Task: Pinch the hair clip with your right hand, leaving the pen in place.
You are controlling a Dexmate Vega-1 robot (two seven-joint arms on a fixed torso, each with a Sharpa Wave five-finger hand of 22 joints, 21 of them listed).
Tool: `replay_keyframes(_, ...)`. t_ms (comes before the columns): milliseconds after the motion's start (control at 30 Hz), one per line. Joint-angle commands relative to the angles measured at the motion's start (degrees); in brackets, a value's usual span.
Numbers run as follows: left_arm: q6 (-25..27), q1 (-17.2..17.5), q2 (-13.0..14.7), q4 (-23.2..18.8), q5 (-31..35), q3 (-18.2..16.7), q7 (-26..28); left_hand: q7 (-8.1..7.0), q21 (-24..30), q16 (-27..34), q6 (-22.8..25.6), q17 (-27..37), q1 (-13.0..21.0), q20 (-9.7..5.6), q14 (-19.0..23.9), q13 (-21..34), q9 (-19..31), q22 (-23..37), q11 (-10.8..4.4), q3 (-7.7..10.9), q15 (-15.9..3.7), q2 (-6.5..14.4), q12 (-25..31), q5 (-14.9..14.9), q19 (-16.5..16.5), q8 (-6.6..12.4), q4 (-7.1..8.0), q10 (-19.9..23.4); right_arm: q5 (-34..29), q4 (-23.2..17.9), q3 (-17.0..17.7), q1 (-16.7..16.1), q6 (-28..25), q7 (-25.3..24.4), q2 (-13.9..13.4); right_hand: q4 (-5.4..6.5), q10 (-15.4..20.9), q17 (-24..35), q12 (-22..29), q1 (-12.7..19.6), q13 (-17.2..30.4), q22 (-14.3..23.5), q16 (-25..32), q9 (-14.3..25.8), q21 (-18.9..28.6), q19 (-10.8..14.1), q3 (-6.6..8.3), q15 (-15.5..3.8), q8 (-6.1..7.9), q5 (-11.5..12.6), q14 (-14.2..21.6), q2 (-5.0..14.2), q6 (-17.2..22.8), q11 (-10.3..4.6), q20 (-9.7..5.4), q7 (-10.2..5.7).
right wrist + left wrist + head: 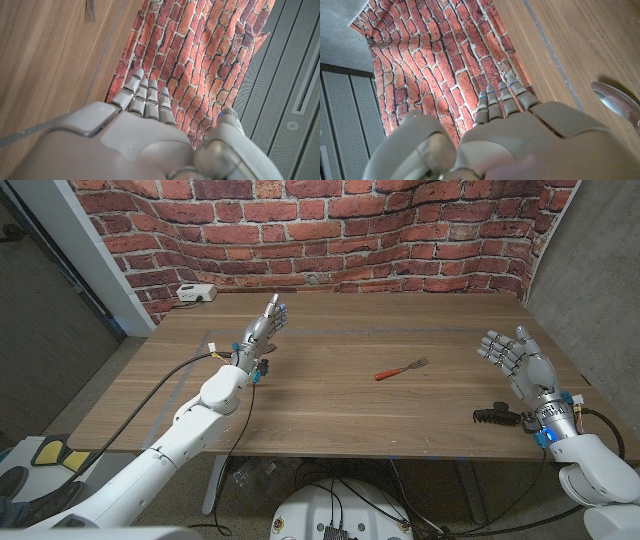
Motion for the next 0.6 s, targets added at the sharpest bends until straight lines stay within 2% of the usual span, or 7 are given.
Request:
replay_keyframes(33, 1.6, -1.5, -0.4, 0.4, 0.2, 0.6, 0.2, -0.12, -0.2, -0.1, 0.5, 0.2, 0.5, -0.04, 0.6, 0.3, 0.2, 0.1, 0.11, 0.08, 0.02, 0.3, 0.0, -0.1, 0.6, -0.02, -0.4, 0.8, -0.4, -1.0, 3.3, -3.2, -0.6, 2.1, 1.9, -0.38, 0.6, 0.1, 0.2, 0.7, 0.1, 0.2, 0.2, 0.1, -0.3, 0.5, 0.21, 0.05, 0.04, 0.1, 0.6, 0.23, 0.2, -0.01, 0.16, -0.18)
replay_keyframes(200, 2.4, -3.1, -0.6, 1.0, 0.7, 1.4, -0.4, -0.09, -0.4, -0.2, 0.6, 0.2, 0.6, 0.01, 0.6, 0.3, 0.2, 0.1, 0.01, 0.09, -0.04, 0.4, -0.1, -0.2, 0.5, -0.06, -0.42, 0.9, -1.0, -1.9, 4.6, -5.1, -1.1, 2.2, 3.0, -0.39, 0.7, 0.1, 0.2, 0.7, 0.1, 0.2, 0.2, 0.1, -0.4, 0.7, 0.22, 0.06, 0.03, 0.1, 0.8, 0.27, 0.3, 0.0, 0.14, -0.2)
replay_keyframes(400, 3.9, -5.1, -1.3, 2.0, 0.5, 2.7, -1.4, -0.19, -0.4, -0.2, 0.9, 0.2, 0.7, 0.08, 0.8, 0.3, 0.2, 0.1, 0.0, 0.1, -0.07, 0.5, -0.1, -0.2, 0.5, -0.01, -0.45, 1.1, 2.9, -0.7, 4.9, -5.3, -0.2, 6.4, 3.7, -0.43, 1.0, 0.1, 0.3, 0.9, 0.1, 0.2, 0.2, 0.1, -0.4, 1.0, 0.31, -0.04, 0.12, 0.1, 1.0, 0.42, 0.6, -0.05, 0.14, -0.23)
replay_keyframes(533, 4.6, -6.1, -1.7, 2.4, 0.6, 3.5, -1.8, -0.16, -0.5, -0.2, 1.0, 0.2, 0.8, 0.14, 0.9, 0.3, 0.2, 0.1, 0.0, 0.11, -0.02, 0.6, -0.2, -0.2, 0.5, -0.05, -0.46, 1.1, 1.9, -1.3, 5.9, -6.5, 0.3, 5.6, 5.0, -0.46, 1.2, 0.1, 0.3, 1.0, 0.1, 0.2, 0.2, 0.1, -0.4, 1.1, 0.39, -0.15, 0.16, 0.1, 1.1, 0.55, 0.8, 0.08, 0.08, -0.25)
replay_keyframes(600, 5.0, -6.5, -1.9, 2.5, 0.8, 3.8, -1.8, -0.17, -0.5, -0.2, 1.0, 0.2, 0.8, 0.15, 0.9, 0.3, 0.2, 0.1, -0.02, 0.11, 0.0, 0.6, -0.2, -0.3, 0.5, -0.05, -0.46, 1.1, 1.6, -1.5, 6.4, -7.1, 0.4, 5.5, 5.5, -0.49, 1.8, 0.1, 0.5, 1.3, 0.1, 0.2, 0.3, 0.1, -0.4, 1.4, 0.62, -0.34, 0.23, 0.1, 1.6, 0.97, 1.1, -0.44, 0.13, -0.31)
